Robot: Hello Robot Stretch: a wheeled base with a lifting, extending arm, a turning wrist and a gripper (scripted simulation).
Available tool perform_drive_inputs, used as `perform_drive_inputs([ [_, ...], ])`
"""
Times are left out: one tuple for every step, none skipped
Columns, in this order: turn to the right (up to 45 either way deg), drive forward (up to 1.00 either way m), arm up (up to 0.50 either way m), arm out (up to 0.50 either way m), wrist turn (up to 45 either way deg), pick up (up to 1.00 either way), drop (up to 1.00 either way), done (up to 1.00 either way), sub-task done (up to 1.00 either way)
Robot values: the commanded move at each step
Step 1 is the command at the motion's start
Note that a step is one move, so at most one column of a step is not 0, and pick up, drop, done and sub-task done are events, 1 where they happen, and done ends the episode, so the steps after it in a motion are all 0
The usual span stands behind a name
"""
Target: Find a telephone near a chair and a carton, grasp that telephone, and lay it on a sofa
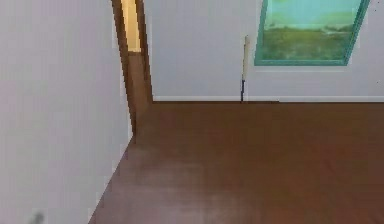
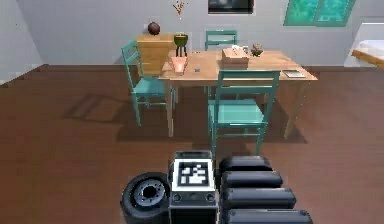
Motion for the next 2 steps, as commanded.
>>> perform_drive_inputs([
  [-6.0,0.0,0.0,0.0,0.0,0.0,0.0,0.0,0.0],
  [0.0,1.0,0.0,0.0,0.0,0.0,0.0,0.0,0.0],
])
